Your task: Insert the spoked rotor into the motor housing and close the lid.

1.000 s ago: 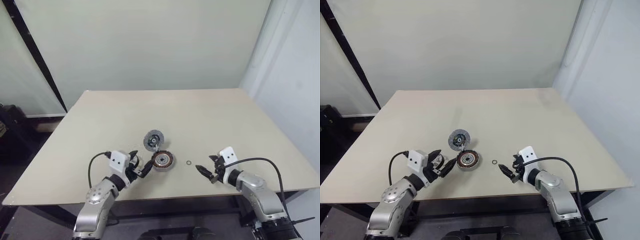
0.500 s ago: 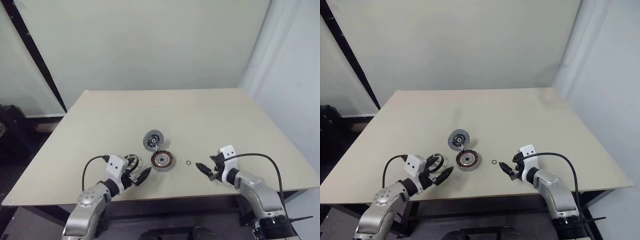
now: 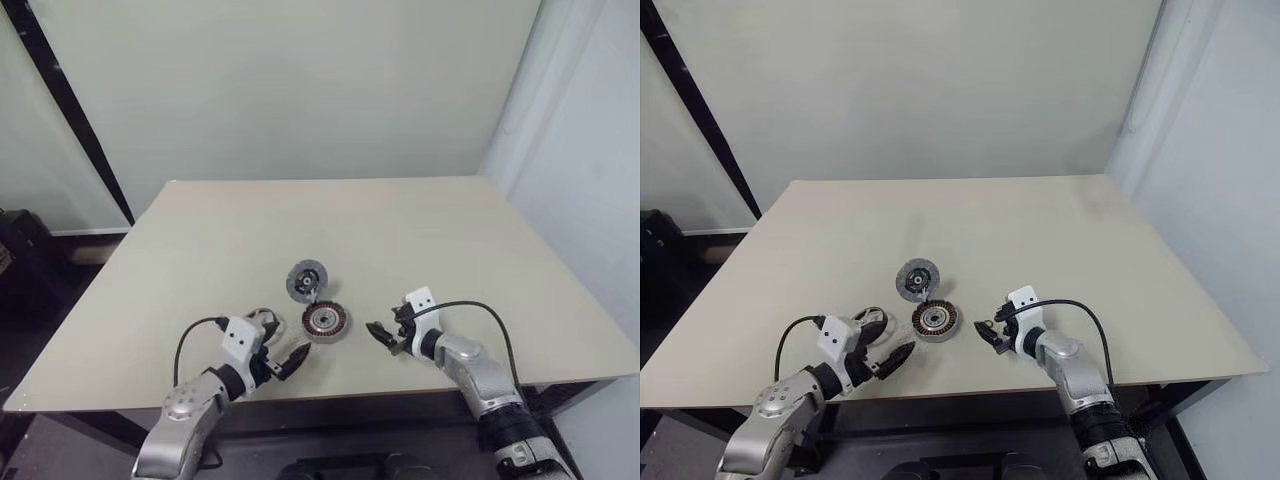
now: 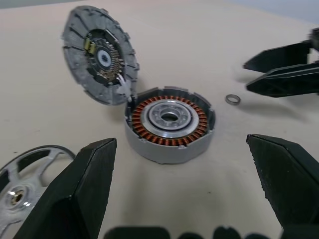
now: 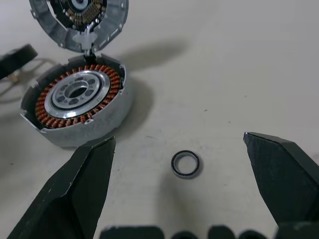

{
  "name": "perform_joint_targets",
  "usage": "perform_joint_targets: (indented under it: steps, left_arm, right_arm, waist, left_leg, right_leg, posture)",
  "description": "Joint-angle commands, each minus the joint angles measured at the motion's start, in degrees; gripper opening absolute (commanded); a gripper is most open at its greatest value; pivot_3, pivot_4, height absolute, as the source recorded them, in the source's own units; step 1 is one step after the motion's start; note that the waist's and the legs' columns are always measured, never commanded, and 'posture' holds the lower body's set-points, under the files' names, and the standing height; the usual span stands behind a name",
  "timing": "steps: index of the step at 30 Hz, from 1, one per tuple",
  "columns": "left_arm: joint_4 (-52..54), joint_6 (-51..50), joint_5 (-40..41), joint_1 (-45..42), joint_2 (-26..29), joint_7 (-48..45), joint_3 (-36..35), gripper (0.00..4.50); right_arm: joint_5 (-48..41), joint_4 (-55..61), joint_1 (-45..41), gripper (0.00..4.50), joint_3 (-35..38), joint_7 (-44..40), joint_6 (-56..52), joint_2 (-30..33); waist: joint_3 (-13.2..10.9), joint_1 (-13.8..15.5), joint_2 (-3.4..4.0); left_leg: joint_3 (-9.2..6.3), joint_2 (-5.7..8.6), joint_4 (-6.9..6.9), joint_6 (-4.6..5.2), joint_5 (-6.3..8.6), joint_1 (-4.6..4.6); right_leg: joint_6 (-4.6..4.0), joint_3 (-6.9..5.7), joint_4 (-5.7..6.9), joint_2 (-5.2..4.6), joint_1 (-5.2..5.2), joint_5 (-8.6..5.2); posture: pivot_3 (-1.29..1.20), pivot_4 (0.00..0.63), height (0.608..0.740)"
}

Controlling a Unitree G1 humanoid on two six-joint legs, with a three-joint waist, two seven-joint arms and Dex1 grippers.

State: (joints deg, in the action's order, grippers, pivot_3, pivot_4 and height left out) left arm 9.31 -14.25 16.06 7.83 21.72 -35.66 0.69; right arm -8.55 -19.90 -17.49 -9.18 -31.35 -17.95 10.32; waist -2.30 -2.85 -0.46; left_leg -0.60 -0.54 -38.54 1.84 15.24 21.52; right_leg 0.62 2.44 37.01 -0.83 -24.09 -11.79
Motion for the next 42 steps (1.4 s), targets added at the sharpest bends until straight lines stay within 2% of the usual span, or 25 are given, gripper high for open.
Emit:
perform_joint_targets:
  steps: [1, 16, 20, 25, 29, 42]
  left_arm:
    - [0.6, 1.8, -0.6, -1.8, 0.4, -0.4, -0.1, 4.47]
    - [1.1, 2.6, -1.2, -1.1, 0.0, -0.3, 1.3, 4.47]
    - [1.1, 2.6, -1.3, -1.3, 0.0, -0.3, 1.4, 4.50]
    - [0.8, 2.6, -1.5, -1.6, 0.0, -0.4, 1.2, 4.50]
    - [0.6, 2.7, -1.6, -1.7, 0.0, -0.5, 1.1, 4.50]
    - [0.3, 3.0, -1.4, -1.4, 0.0, -0.1, 0.2, 4.50]
  right_arm:
    - [1.5, -2.5, -1.9, 4.50, -0.5, -0.9, 3.6, -0.3]
    - [4.3, -10.9, -4.3, 4.50, -0.6, -0.2, 8.1, -2.2]
    - [4.8, -11.2, -4.2, 3.27, -0.5, -0.2, 8.0, -2.4]
    - [4.9, -11.5, -4.0, 1.37, -0.7, 0.1, 8.1, -2.6]
    - [4.9, -10.9, -3.7, 0.08, -0.6, 0.1, 8.0, -2.7]
    - [4.2, -7.7, -3.3, 0.02, -0.1, -0.2, 7.3, -2.2]
  waist:
    - [0.0, 0.0, 0.00]
    - [0.0, 0.0, 0.02]
    - [0.0, 0.0, 0.02]
    - [0.0, 0.0, 0.02]
    - [0.0, 0.0, 0.02]
    - [0.0, 0.0, 0.03]
  left_leg:
    - [0.00, 0.00, 0.00, 0.00, 0.00, 0.00]
    - [-0.01, -0.01, 0.00, 0.00, 0.00, -0.02]
    - [-0.02, 0.00, 0.00, 0.00, 0.00, -0.03]
    - [-0.02, -0.01, 0.00, 0.00, 0.00, -0.04]
    - [-0.02, -0.01, 0.00, 0.00, 0.00, -0.04]
    - [-0.03, -0.01, 0.00, 0.00, 0.00, -0.03]
  right_leg:
    - [0.00, -0.01, 0.00, 0.00, 0.01, 0.00]
    - [0.01, 0.03, 0.02, 0.01, 0.01, 0.01]
    - [0.01, 0.04, 0.02, 0.00, 0.02, 0.01]
    - [0.01, 0.02, 0.03, 0.02, 0.02, 0.01]
    - [0.01, 0.03, 0.03, 0.02, 0.01, 0.01]
    - [0.01, 0.03, 0.03, 0.01, 0.01, 0.01]
  posture:
    - [0.00, 0.000, 0.740]
    - [0.00, 0.000, 0.740]
    - [0.00, 0.000, 0.740]
    - [0.00, 0.000, 0.740]
    - [0.00, 0.000, 0.740]
    - [0.00, 0.000, 0.740]
